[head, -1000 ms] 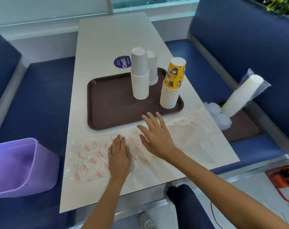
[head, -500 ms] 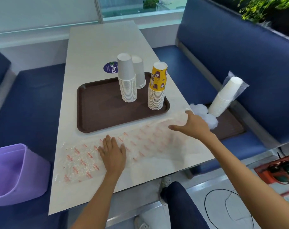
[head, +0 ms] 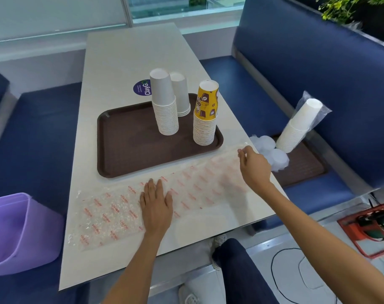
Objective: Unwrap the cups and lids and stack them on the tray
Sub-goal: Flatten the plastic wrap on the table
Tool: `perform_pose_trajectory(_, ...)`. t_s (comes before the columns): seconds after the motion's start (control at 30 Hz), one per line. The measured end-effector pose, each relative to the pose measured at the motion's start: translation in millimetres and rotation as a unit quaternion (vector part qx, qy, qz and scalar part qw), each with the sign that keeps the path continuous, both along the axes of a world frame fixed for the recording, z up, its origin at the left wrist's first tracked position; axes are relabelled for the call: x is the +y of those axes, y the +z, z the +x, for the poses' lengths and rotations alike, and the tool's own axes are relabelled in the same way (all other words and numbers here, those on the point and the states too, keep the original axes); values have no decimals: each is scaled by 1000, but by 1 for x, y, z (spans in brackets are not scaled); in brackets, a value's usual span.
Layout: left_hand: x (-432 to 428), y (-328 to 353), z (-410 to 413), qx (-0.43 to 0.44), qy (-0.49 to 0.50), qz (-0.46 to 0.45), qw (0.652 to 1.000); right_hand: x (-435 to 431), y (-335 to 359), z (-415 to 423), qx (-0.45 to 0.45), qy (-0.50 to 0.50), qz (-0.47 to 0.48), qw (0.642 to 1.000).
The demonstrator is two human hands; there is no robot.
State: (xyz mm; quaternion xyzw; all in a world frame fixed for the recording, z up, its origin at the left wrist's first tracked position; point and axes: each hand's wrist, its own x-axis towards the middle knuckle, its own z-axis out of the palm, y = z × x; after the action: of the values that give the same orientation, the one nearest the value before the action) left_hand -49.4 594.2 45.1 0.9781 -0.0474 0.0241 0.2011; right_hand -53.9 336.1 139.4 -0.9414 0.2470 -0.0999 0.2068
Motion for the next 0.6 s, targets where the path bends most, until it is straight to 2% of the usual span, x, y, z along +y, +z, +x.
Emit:
perform_pose_trajectory(0.07,0,0,0,10,-4,7,1000,-15,0,9,-6,-5,6,1000)
perform_pose_trajectory(0.17,1,2,-1,19,-6,27,999,-41,-5,21,-34,-28,76,996)
perform_pose_trajectory(0.33,0,5,1,26,-8,52,998,-45,-21,26,-15,-44,121,992)
perform_pose_trajectory(0.5,0,-1,2,24,-11,67,997,-52,-34,24,2,-37,104,994)
perform_pose_trajectory(0.6,0,-1,3,22,-11,72,997,-57,-48,20,-10,-56,128,990)
